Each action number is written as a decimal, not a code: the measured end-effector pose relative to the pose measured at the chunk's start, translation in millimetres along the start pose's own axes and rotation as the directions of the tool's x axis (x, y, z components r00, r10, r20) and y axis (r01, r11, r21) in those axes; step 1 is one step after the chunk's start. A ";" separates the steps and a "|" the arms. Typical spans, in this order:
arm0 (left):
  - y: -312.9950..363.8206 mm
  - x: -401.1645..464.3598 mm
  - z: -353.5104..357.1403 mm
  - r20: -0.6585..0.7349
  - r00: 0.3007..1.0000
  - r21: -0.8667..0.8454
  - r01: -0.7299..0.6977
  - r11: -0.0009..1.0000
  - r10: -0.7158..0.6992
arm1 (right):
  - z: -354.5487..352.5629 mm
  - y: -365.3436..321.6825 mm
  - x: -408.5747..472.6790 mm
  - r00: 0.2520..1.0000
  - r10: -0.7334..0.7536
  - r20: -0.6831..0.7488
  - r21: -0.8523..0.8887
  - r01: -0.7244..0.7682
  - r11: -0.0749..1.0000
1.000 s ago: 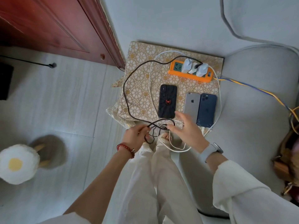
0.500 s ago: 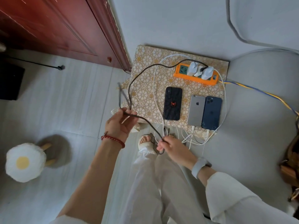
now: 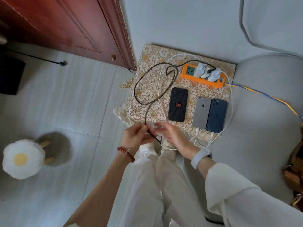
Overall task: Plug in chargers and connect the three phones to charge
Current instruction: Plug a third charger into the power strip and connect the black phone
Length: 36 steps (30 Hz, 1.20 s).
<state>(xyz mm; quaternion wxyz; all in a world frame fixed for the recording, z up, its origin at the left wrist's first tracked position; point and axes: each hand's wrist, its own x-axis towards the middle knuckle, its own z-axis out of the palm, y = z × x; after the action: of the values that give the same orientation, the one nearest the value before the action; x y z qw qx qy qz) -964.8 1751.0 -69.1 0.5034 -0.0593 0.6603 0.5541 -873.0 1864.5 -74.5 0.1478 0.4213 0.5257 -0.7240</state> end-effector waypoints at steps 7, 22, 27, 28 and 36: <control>12.5 19.0 -44.0 -0.468 0.881 -0.034 -0.100 0.994 0.073 | -5.1 52.2 -20.9 0.995 0.019 0.095 -0.746 0.059 0.664; -47.2 -2.3 -14.0 0.307 0.933 0.848 -0.358 0.390 0.189 | -27.7 14.6 -23.9 0.991 -0.035 0.130 -0.539 0.100 0.837; -37.9 2.6 -15.7 0.417 0.881 0.837 -0.468 0.284 0.224 | -41.6 19.6 -24.5 0.996 0.025 0.084 -0.579 0.029 0.815; -37.0 2.2 -18.4 0.396 0.853 0.848 -0.482 0.221 0.340 | -45.1 23.1 -25.4 0.997 0.034 0.075 -0.613 0.019 0.790; -36.8 7.1 -66.9 -0.262 0.791 0.929 0.052 0.366 0.552 | -67.1 47.5 -38.4 0.999 0.019 -0.027 -0.698 -0.032 0.716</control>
<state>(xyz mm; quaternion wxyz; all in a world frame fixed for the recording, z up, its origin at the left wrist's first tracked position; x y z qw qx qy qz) -984.9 1687.5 -107.1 0.1495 0.1764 0.9629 0.1389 -788.2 1896.0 -81.6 0.3011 0.3483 0.7551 -0.4668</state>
